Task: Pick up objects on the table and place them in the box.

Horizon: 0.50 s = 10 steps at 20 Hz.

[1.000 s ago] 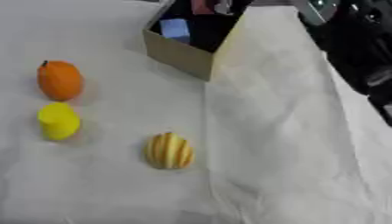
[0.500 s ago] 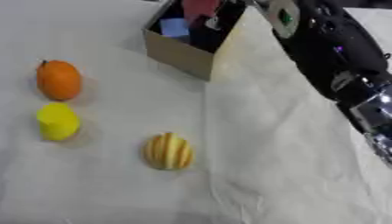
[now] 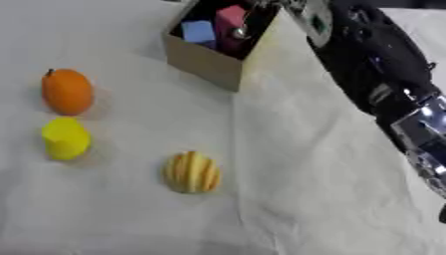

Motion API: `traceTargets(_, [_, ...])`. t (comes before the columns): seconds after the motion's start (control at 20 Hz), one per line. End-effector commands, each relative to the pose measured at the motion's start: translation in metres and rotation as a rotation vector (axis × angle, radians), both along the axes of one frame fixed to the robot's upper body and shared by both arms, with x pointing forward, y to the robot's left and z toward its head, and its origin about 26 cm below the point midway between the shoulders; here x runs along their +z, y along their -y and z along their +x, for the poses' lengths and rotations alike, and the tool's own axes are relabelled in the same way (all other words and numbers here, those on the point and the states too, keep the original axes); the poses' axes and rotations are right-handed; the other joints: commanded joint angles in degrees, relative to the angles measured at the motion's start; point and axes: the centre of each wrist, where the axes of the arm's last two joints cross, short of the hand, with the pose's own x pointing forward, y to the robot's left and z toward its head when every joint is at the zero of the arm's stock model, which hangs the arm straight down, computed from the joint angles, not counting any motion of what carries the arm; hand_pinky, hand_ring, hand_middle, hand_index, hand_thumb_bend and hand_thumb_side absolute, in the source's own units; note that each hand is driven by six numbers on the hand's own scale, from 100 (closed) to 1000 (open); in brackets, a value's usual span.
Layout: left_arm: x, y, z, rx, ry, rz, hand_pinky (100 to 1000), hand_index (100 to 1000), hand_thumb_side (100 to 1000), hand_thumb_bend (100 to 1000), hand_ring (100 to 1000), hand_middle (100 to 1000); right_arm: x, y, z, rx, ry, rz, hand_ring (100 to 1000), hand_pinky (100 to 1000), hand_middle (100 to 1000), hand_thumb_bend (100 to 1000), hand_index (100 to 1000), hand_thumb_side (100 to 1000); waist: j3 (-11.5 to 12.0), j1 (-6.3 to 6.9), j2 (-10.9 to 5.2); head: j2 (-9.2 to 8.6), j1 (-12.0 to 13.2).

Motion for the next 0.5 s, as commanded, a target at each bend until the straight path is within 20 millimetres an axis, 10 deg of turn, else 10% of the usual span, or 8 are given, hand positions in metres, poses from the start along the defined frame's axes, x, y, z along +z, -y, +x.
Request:
traceTargets(0.05, [0.01,-0.001,-0.003,-0.005,0.034,0.026,714,782,578,391,636,604,0.018,-0.001,-0.002,0.004,0.051,-0.004,1000,990,909,447,1000,183,0.0,0.41,-1.18,-0.36,0.02])
traceTargets(0.2, [0.01,-0.001,-0.003,-0.005,0.035,0.026,714,782,577,390,635,602,0.018,0.001,-0.002,0.005,0.049,0.018,968,976,872,436,1000,127,-0.06,0.45,-1.25,-0.34,0.16])
traceTargets(0.35, [0.01,-0.001,-0.003,-0.004,0.034,0.026,714,782,576,390,635,602,0.027,0.002,-0.007,0.016,0.081,0.092,910,949,817,149,977,100,-0.15,0.53,-1.39,-0.21,0.53])
traceTargets(0.5, [0.01,-0.001,-0.003,0.0,0.033,0.026,714,782,575,388,636,602,0.047,0.007,-0.015,0.022,0.154,0.191,815,909,723,100,891,109,-0.4,0.59,-1.59,0.08,1.06])
